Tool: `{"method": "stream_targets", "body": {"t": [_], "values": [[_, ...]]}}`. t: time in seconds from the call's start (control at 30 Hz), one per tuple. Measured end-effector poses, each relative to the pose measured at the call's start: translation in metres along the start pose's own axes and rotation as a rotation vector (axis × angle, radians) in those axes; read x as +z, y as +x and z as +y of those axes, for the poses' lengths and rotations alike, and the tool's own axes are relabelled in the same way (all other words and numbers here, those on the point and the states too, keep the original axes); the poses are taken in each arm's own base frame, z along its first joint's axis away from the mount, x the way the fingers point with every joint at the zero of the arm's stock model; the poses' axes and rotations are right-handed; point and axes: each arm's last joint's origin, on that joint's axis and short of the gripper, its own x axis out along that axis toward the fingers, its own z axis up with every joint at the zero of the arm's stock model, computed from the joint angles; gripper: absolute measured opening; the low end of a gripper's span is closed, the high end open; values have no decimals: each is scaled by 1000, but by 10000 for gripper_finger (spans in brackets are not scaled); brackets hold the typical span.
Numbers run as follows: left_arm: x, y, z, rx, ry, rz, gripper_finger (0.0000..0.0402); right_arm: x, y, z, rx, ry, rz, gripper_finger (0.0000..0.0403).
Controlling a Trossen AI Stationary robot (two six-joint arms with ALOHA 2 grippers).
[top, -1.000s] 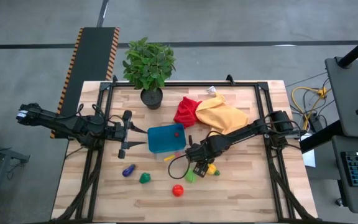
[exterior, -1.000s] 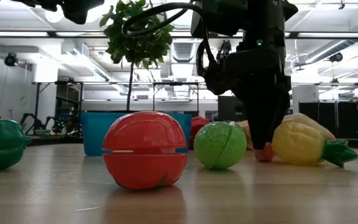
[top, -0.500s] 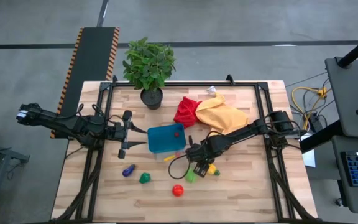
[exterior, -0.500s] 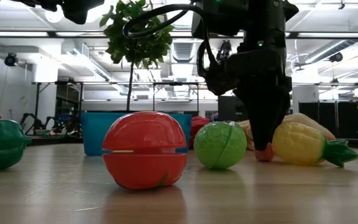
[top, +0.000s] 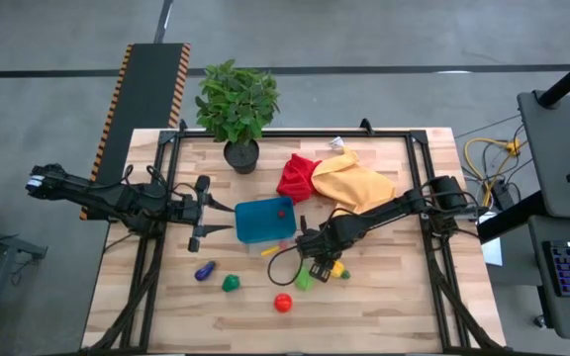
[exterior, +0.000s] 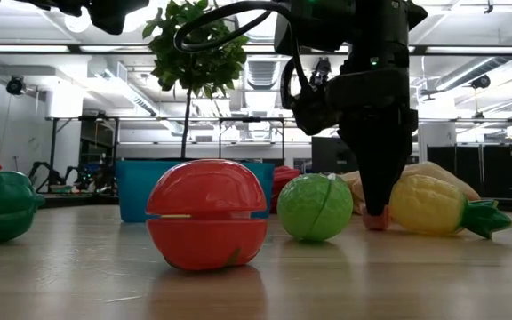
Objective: Pick and placing Produce into tupperware
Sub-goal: Put the bottom pink peach into the blue bin
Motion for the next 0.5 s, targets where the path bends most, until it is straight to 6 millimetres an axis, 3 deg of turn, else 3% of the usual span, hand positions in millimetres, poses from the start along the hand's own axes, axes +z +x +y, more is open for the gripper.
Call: {"method": "stream_targets", "body": {"t": [0.5], "values": [[0,0,0,0,0,0,164,1,-1,0,-15,-5,-24,76]]}}
